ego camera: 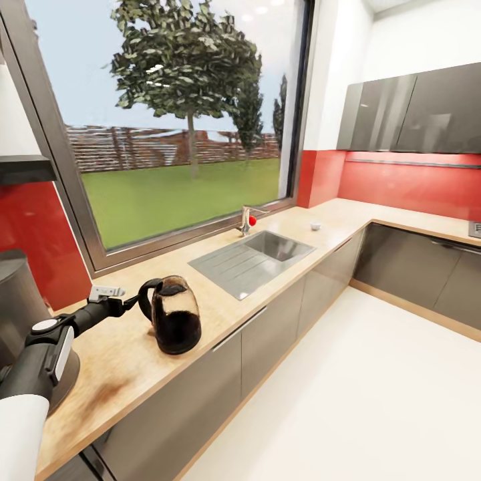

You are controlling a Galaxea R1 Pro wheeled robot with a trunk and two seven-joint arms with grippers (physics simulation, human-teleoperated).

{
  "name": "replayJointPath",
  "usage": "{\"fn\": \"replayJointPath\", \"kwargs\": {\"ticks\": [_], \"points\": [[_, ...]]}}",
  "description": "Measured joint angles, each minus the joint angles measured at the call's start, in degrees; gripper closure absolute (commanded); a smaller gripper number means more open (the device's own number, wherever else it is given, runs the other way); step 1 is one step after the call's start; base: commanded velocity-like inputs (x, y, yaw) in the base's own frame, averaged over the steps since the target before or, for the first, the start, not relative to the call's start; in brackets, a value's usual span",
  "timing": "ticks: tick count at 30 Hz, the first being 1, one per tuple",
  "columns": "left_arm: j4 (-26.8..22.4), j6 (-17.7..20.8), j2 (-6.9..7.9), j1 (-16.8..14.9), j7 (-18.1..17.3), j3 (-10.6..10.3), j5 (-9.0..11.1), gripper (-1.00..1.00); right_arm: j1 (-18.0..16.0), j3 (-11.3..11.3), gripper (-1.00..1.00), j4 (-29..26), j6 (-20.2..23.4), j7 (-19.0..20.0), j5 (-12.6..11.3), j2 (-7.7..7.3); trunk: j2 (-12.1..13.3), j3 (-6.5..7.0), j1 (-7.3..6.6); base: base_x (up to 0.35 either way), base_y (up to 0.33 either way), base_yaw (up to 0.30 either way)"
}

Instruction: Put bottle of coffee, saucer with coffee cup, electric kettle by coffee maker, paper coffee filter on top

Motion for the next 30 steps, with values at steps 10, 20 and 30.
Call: {"fn": "replayJointPath", "kwargs": {"ticks": [10,20,30], "points": [[0.06,0.00,0.00,0.00,0.02,0.00,-0.07,-1.00,-0.01,0.00,-1.00,-0.03,0.01,0.00,0.00,0.00,-0.01,0.00,-0.01,0.054,0.000,0.000],[0.07,-0.05,-0.13,0.00,0.02,-0.18,-0.08,-1.00,-0.03,-0.02,-1.00,0.01,0.02,0.00,0.00,0.00,0.00,0.00,0.00,0.042,0.000,0.000],[0.15,-0.03,-0.40,0.00,0.01,-0.47,-0.23,-1.00,0.00,-0.07,-1.00,0.02,0.00,0.00,-0.02,0.00,0.00,0.00,0.00,0.010,0.000,0.000]]}}
